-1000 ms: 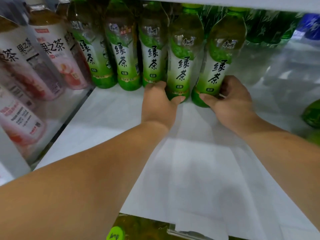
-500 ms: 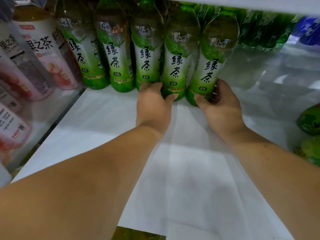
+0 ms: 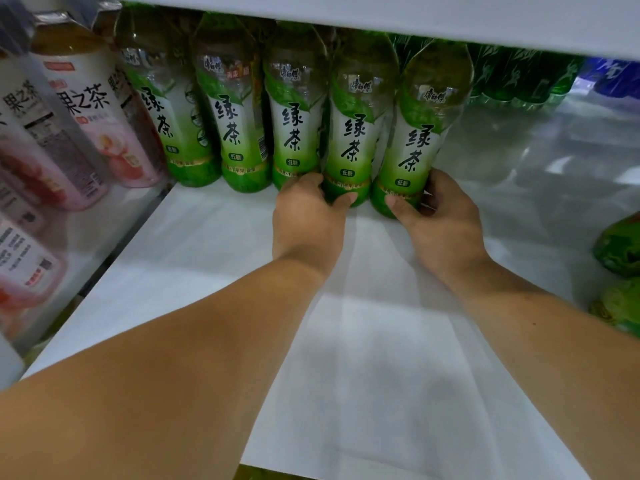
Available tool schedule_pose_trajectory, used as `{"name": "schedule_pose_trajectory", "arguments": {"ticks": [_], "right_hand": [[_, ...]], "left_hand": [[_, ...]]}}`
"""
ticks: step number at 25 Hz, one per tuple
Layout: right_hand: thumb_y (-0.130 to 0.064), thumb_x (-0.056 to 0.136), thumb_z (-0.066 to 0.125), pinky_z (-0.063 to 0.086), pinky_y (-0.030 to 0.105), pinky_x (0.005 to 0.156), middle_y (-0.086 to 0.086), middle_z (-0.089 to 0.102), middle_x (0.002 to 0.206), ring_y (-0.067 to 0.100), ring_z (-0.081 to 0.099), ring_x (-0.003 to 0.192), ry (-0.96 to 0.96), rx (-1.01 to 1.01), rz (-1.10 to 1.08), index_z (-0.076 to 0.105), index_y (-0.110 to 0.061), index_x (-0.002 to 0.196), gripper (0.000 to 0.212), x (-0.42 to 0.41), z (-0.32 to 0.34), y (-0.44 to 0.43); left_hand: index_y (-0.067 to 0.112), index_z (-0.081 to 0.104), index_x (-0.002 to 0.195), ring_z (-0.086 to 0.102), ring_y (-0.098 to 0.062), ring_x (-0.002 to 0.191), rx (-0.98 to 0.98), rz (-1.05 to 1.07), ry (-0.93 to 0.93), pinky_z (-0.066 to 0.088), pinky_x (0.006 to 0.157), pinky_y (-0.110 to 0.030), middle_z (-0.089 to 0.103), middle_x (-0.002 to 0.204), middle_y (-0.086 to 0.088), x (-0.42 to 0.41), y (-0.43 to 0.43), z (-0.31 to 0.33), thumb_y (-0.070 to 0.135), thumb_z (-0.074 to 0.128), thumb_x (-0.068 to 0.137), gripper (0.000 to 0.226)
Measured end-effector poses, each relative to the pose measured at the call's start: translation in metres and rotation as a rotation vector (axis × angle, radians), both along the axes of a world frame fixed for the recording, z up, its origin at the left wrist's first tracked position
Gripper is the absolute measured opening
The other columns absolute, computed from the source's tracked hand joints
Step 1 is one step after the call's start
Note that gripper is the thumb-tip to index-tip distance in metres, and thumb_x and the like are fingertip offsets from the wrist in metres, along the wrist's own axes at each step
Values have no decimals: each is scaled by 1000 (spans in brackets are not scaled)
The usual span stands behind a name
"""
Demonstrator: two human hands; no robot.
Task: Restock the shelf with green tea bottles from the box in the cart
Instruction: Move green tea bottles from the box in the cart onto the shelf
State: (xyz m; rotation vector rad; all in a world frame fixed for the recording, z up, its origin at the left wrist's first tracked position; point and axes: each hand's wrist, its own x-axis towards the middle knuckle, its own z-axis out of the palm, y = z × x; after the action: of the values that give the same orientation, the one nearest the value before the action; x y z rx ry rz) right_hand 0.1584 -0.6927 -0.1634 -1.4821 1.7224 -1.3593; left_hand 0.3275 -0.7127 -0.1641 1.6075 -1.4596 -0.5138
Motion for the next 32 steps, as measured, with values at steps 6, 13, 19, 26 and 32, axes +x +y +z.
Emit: {"name": "schedule_pose_trajectory", "arguments": {"ticks": [6, 13, 19, 26, 32], "right_hand": [[-33, 87, 77, 54, 23, 92, -11, 72, 112, 7, 69, 103, 49, 60, 22, 62, -23, 127, 44, -4, -1, -3], [-45, 83, 72, 47, 27, 79, -6, 70, 106, 16, 65, 97, 94, 240, -6, 63, -23, 121, 45, 7, 18, 12], [-30, 96, 65, 44, 18, 65, -5, 63, 112, 4, 59, 81, -157, 307, -80, 53, -29, 115, 23, 28, 38, 59], [-30, 101, 57, 44, 18, 78, -2, 60, 121, 5, 58, 95, -313, 434, -36, 54, -20, 140, 40, 46, 64, 155], [-33, 102, 57, 44, 16, 77, -12, 61, 116, 13, 60, 110, -378, 518, -104, 54, -25, 139, 38, 56, 94, 247]], "left_hand": [[14, 59, 82, 57, -21, 73, 26, -42, -12, 41, 65, -26, 64, 81, -2, 2, 8, 8, 33, 76, 87, 25], [20, 62, 103, 59, -14, 84, 208, -196, 143, 39, 73, -21, 60, 82, 7, 25, 29, 34, 34, 68, 90, 19], [28, 55, 133, 57, -17, 101, 459, -199, 109, 41, 83, -29, 58, 108, 11, 39, 63, 63, 58, 54, 94, 49], [27, 42, 150, 53, -15, 119, 697, -429, 237, 38, 90, -28, 55, 137, 4, 56, 137, 97, 55, 54, 96, 62], [32, 48, 145, 53, -13, 128, 764, -515, 229, 42, 104, -33, 55, 140, 9, 76, 219, 123, 56, 53, 97, 54]]}}
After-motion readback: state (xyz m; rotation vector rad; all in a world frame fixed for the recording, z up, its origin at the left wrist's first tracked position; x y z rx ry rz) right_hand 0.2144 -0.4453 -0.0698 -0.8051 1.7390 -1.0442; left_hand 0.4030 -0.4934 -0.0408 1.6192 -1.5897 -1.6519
